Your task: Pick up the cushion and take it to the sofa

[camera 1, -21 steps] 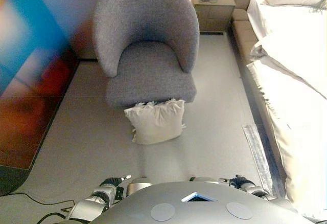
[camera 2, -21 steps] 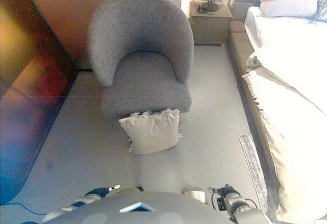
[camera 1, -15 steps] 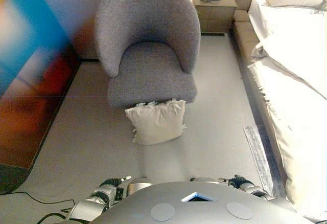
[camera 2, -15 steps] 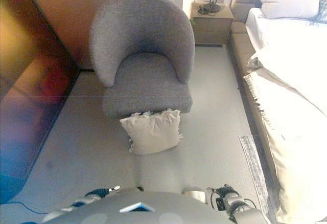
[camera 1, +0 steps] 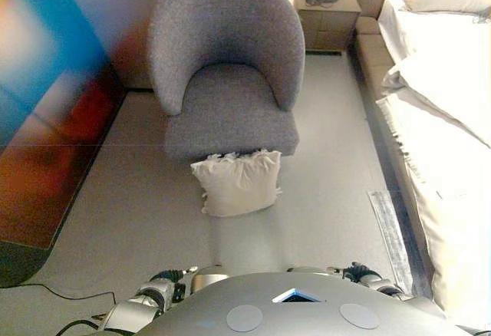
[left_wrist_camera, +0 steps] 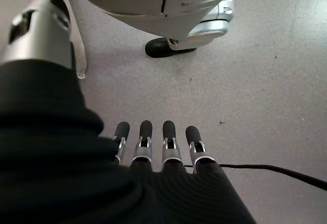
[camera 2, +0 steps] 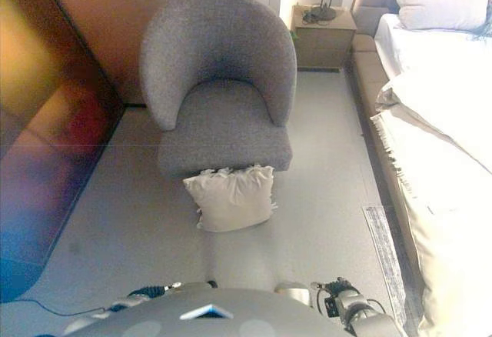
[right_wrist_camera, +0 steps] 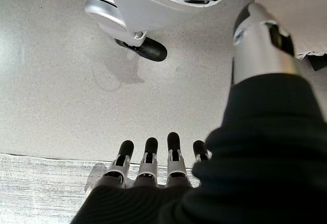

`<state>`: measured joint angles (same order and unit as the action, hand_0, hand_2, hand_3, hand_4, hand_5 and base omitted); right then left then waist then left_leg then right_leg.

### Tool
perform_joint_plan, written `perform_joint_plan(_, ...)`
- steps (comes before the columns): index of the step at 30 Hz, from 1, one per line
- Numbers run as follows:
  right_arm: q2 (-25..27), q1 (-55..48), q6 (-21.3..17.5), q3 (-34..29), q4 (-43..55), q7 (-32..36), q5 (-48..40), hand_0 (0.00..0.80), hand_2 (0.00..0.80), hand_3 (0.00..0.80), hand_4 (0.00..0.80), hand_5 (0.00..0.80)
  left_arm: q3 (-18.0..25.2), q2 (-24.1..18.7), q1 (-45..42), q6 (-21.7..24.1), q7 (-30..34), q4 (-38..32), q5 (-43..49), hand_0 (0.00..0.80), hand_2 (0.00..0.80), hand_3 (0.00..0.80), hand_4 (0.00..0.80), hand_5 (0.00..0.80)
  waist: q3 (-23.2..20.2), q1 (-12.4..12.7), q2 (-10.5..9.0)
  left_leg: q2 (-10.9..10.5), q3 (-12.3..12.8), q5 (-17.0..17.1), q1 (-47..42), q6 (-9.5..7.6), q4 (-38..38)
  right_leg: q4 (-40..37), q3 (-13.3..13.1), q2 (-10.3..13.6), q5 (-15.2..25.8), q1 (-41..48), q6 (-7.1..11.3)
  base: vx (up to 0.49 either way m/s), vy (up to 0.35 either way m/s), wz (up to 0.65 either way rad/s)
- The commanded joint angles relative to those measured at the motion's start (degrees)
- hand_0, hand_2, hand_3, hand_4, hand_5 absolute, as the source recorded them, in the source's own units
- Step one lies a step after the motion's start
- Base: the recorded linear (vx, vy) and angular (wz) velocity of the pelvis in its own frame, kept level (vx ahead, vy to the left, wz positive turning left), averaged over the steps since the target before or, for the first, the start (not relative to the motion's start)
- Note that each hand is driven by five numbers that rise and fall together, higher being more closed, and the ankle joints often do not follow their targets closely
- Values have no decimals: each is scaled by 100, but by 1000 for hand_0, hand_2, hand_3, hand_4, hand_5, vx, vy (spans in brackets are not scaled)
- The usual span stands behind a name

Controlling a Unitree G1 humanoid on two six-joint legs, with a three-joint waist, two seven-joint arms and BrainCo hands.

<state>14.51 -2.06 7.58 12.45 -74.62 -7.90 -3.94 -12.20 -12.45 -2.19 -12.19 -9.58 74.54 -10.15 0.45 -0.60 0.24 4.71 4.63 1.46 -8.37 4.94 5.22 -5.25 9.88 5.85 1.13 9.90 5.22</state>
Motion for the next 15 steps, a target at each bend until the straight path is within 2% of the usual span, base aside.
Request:
perform_joint_plan(1,-105,421,-29,136,-245,29,31,0,0,0,0,0,24,-33,398,-66,-74,284,102,0,0,0,0,0,233,40,-202,-387,315,-469,-21,-364,-22,84,65,-116,-156,-93,17,10,-81,0)
perform_joint_plan(6,-92,431,0,152,-249,67,8,0,0,0,0,0,47,-51,406,-76,-52,255,32,0,0,0,0,0,286,28,-211,-312,314,-435,-29,-328,-22,92,-15,-221,-189,-99,-34,4,-98,1)
perform_joint_plan(9,-81,475,71,180,-250,101,23,0,0,0,0,0,122,-45,401,-5,-56,249,-34,0,0,0,0,0,354,50,-248,-185,366,-368,-97,-256,-155,137,-31,-251,-193,-103,-100,-19,-113,1)
perform_joint_plan(12,-36,570,130,189,-220,131,92,0,0,0,0,0,243,-19,423,158,-66,236,-10,0,0,0,0,0,562,142,-477,-44,483,-512,459,-224,-1586,319,42,-81,-127,-172,-233,-55,-157,7)
perform_joint_plan(14,25,647,220,220,-144,99,8,0,0,0,0,0,259,-4,463,234,6,228,-43,0,0,0,0,0,794,216,-568,79,466,-292,1091,-242,-2635,452,3,-52,-132,-186,-371,-41,-159,17)
perform_joint_plan(15,63,690,270,211,-125,114,-34,0,0,0,0,0,274,4,465,279,28,220,-123,0,0,0,0,0,891,252,-569,116,496,-245,1288,-256,-2846,493,-27,-62,-160,-163,-415,8,-66,5)
